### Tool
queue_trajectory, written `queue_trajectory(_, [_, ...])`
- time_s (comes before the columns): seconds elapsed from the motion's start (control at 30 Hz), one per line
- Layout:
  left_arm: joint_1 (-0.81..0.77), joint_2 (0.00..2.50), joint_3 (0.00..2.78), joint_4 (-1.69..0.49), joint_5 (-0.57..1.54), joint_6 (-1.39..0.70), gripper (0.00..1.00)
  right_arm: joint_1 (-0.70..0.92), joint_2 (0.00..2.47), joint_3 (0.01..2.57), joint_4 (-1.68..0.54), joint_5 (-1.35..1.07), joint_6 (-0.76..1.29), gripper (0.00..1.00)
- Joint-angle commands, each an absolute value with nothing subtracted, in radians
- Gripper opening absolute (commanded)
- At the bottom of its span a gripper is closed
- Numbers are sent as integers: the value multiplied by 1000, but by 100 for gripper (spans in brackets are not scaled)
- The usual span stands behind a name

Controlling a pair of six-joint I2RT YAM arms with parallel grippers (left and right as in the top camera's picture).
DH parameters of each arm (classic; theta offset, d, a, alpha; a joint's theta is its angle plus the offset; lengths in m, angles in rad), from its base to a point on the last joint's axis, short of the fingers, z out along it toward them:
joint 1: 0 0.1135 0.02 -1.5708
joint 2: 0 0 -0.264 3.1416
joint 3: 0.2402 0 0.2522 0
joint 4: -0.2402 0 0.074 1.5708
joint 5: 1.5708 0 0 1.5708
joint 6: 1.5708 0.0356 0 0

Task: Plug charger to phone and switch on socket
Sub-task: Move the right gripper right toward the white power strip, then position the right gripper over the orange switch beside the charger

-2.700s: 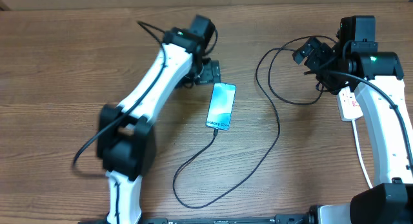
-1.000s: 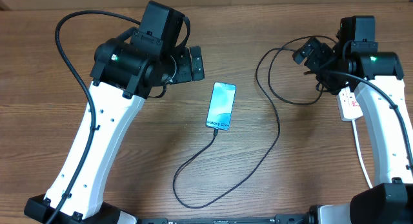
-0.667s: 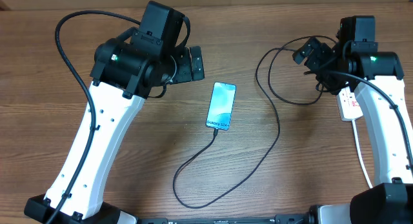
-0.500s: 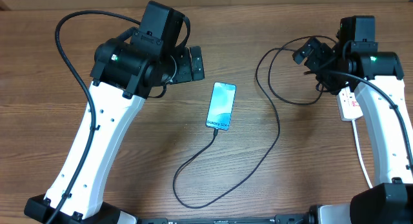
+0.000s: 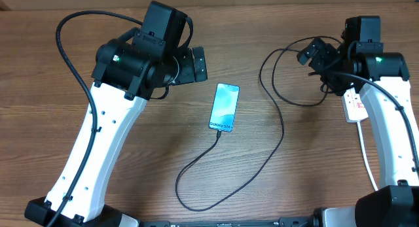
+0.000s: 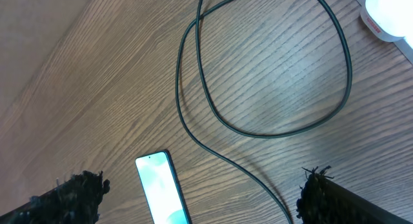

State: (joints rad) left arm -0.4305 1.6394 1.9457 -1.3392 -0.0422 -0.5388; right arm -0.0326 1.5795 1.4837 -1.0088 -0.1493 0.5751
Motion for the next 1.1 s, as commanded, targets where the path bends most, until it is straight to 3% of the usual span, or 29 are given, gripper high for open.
queue_trajectory(0.0, [-432, 1648, 1953, -1338, -59, -516, 100, -34, 1570, 1494, -1000, -134, 567, 100])
queue_trajectory(0.6, [-432, 1648, 1953, -1338, -59, -516, 100, -38, 1570, 1495, -998, -160, 512, 100])
queue_trajectory(1.07, [-432, 1648, 1953, -1338, -59, -516, 99, -321, 1575, 1698, -1060, -317, 378, 100])
